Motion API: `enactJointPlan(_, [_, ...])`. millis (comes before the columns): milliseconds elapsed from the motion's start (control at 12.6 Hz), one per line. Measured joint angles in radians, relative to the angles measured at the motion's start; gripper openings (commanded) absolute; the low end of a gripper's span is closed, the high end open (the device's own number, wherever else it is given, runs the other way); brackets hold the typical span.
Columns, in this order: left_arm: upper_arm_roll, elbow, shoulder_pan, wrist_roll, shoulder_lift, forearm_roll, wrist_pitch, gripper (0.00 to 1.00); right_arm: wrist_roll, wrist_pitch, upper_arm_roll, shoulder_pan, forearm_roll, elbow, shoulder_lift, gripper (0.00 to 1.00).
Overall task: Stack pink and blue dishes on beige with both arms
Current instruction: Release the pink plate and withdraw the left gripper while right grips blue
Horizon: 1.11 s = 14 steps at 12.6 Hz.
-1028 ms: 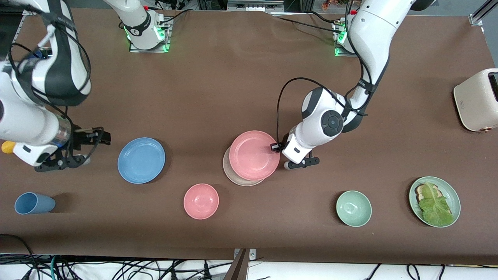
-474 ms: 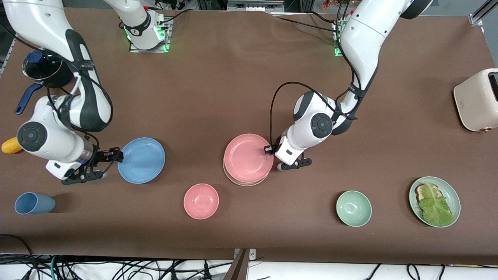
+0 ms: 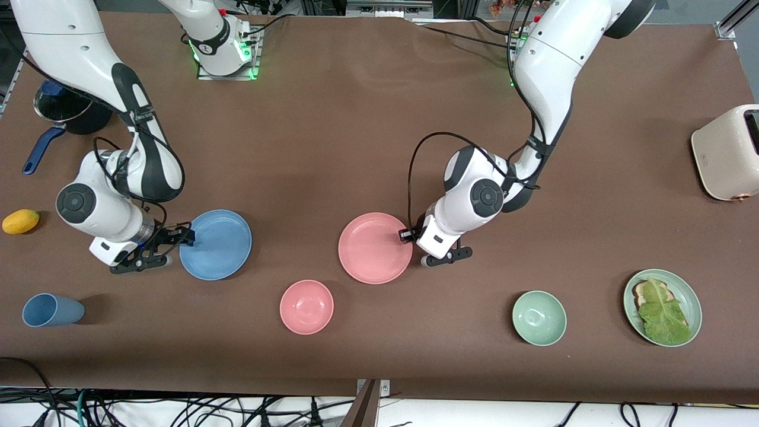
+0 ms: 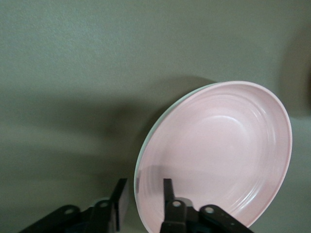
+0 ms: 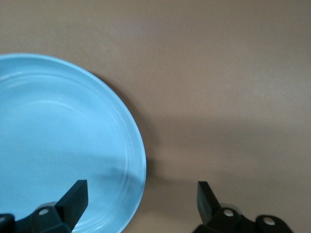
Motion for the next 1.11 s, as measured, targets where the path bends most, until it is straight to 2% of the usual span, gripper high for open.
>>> enactJointPlan(237, [0.014,0.036,0.017,0.000,-0.009,0.011,-0.048,0.63,-0.001,0.037,0.000,-0.012,0.002,-0.019,0.026,0.83])
enactJointPlan(316, [0.017,0.063,0.034,0.003,-0.021,0.029,-0.128,0.63,-0.001,0.039,0.000,-0.013,0.003,-0.020,0.031,0.74])
enactJointPlan(553, [0.017,0.171,0.096,0.038,-0.075,0.150,-0.435,0.63,-0.001,0.039,0.001,-0.013,0.005,-0.020,0.036,0.42])
enactJointPlan(791, [0.019,0.273,0.166,0.192,-0.104,0.166,-0.671,0.64,-0.001,0.039,0.002,-0.013,0.012,-0.020,0.036,0.15])
enactJointPlan(949, [0.021,0.325,0.225,0.298,-0.105,0.167,-0.782,0.65,-0.001,0.039,0.004,-0.013,0.035,-0.016,0.030,0.01])
enactJointPlan(1107, [0.022,0.362,0.286,0.389,-0.105,0.167,-0.866,0.66,-0.002,0.037,0.004,-0.013,0.041,-0.017,0.026,0.00])
